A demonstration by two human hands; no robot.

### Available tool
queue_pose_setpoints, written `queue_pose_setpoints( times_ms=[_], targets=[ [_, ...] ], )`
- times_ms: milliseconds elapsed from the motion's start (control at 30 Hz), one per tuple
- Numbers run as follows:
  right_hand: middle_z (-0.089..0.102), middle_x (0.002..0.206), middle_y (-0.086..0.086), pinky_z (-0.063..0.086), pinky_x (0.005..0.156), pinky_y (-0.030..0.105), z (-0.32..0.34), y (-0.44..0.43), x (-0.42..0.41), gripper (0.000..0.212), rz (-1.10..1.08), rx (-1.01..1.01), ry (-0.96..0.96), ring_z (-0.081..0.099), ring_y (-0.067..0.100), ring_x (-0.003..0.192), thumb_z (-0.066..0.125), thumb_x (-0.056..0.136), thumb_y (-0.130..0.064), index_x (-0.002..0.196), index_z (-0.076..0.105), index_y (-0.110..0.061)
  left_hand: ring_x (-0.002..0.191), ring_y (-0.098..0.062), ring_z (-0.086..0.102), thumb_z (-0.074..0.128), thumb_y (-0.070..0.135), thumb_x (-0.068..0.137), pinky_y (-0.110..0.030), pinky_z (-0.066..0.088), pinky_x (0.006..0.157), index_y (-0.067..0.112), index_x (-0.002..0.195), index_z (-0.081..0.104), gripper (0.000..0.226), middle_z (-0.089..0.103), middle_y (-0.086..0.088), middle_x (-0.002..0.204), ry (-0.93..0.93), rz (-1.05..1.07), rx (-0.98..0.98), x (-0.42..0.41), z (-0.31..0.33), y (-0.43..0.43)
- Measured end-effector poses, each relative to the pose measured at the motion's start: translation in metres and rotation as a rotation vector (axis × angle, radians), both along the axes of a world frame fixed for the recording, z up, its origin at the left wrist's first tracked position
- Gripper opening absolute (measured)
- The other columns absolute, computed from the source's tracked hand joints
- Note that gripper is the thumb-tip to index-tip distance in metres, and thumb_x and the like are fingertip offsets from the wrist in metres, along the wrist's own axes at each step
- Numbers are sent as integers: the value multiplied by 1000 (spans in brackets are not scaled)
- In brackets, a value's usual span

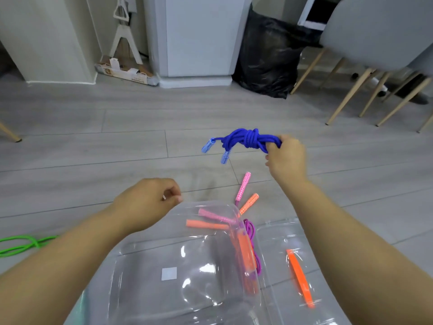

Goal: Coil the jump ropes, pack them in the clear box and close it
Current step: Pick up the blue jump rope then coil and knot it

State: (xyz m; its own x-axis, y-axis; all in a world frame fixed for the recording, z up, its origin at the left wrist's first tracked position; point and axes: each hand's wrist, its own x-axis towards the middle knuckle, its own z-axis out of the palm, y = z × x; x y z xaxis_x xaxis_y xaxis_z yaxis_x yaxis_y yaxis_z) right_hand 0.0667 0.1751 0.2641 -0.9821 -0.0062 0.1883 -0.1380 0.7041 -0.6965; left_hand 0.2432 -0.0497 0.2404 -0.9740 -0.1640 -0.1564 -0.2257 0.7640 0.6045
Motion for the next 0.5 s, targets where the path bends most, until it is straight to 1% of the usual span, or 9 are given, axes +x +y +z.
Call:
queue_pose_setpoints(
  times_ms=[133, 200, 267, 333, 400, 433, 500],
  targets=[
    [62, 71, 27, 53, 64, 51, -75, 19, -11, 19, -24, 52, -187, 62, 43, 71, 47, 82, -9, 75, 60, 4, 78, 0, 56, 55, 40, 90, -23, 46, 68, 35, 83, 60, 10, 59, 20, 84, -76, -44, -81, -16, -19, -2],
    [63, 72, 29, 51, 64, 47, -105, 32, -10, 20, -52, 61, -288, 63, 43, 72, 49, 82, -8, 74, 61, 5, 77, 1, 54, 54, 41, 90, -25, 46, 69, 36, 83, 59, 10, 58, 20, 84, -117, -61, -103, -21, -28, -2],
    [64, 73, 30, 49, 62, 41, -128, 46, -5, 19, -67, 91, -375, 60, 38, 66, 51, 83, -8, 79, 63, 6, 77, 1, 54, 54, 42, 90, -26, 46, 70, 38, 83, 59, 9, 58, 19, 86, -155, -87, -124, -24, -36, -2],
    [62, 71, 25, 46, 61, 35, -147, 60, 6, 16, -51, 159, -454, 53, 30, 62, 54, 83, -8, 79, 64, 5, 77, 1, 54, 54, 42, 90, -23, 44, 67, 37, 86, 59, 8, 58, 19, 87, -182, -117, -138, -26, -42, -1],
    [60, 69, 18, 47, 63, 34, -161, 73, 18, 10, 17, 234, -527, 58, 33, 65, 60, 82, -10, 78, 64, -2, 77, 1, 53, 53, 43, 90, -19, 40, 63, 37, 88, 59, 8, 57, 19, 87, -197, -147, -151, -27, -46, 1],
    [59, 71, 15, 47, 60, 32, -166, 79, 24, 8, 65, 285, -568, 59, 33, 67, 62, 82, -11, 81, 65, -3, 78, 1, 53, 53, 43, 90, -18, 38, 62, 38, 88, 58, 8, 57, 19, 88, -207, -160, -159, -28, -48, 2],
    [57, 76, 10, 38, 52, 25, -169, 89, 34, 12, 162, 421, -639, 54, 26, 69, 62, 83, -12, 88, 65, -3, 79, 0, 53, 53, 43, 91, -19, 39, 63, 38, 88, 58, 8, 57, 18, 89, -230, -184, -164, -28, -49, 5]
  ],
)
